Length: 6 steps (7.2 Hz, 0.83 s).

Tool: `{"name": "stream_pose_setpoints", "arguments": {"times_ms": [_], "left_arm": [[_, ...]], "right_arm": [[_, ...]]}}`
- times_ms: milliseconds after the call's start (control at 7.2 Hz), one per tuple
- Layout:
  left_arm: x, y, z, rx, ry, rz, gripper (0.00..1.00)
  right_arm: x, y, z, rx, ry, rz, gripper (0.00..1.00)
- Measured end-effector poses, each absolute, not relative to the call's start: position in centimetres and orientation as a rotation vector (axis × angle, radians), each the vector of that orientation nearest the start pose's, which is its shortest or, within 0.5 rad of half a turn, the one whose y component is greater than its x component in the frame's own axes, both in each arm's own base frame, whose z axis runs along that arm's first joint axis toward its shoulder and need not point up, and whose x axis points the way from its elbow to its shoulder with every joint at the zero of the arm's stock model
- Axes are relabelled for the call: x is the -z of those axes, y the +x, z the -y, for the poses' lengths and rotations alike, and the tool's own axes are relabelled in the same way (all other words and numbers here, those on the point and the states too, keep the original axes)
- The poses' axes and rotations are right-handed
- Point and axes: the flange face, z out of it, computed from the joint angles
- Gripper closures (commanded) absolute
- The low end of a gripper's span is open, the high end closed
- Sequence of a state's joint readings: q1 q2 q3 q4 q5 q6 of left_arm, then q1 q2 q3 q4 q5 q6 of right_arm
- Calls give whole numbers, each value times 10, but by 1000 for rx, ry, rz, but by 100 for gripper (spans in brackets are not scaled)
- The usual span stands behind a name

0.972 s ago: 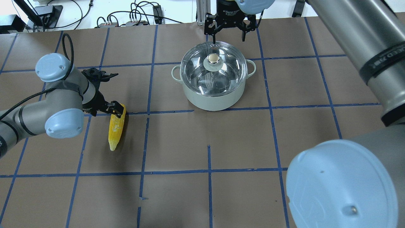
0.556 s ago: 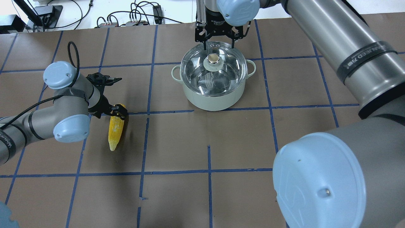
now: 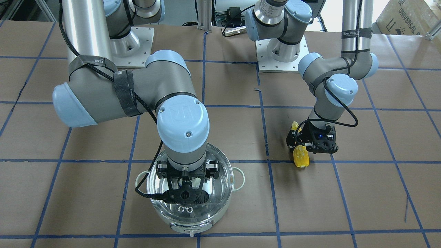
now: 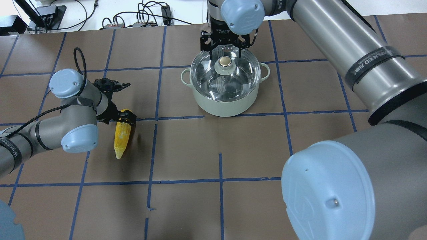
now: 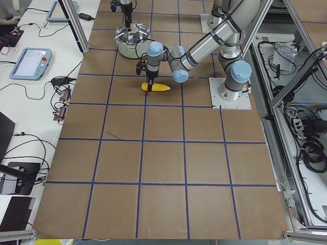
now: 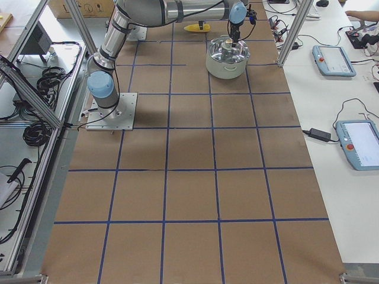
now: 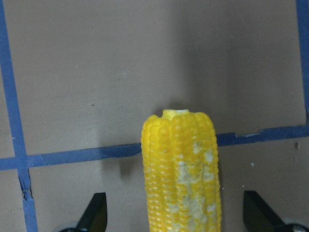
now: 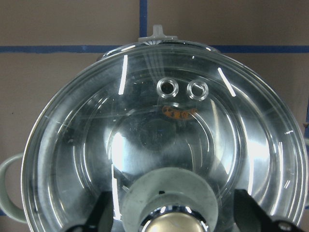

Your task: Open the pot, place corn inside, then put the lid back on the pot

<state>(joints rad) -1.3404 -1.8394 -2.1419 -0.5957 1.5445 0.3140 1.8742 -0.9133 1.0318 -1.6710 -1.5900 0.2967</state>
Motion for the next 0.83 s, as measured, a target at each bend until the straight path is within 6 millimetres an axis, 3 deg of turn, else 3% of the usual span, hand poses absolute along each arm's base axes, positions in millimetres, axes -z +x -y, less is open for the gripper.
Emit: {"name": "stream_pose_setpoints", "arguments": {"times_ms": [139, 417, 556, 694, 833], "left_arm": [[-199, -21, 506, 231, 121, -3120, 87], [-211, -18, 509, 250, 110, -3108, 87], [-224, -17, 512, 226, 108, -3108, 87], [-251, -14, 519, 175, 104, -3114, 87], [-292, -11, 528, 112, 100, -3111, 88]], "right_arm": [[-348, 346, 674, -35, -7, -3169, 28], [-346, 345, 674, -54, -5, -3171, 56], [-346, 346, 674, -56, -7, -3172, 64], [-346, 347, 673, -58, -9, -3172, 75], [-347, 348, 673, -60, -11, -3172, 80]]}}
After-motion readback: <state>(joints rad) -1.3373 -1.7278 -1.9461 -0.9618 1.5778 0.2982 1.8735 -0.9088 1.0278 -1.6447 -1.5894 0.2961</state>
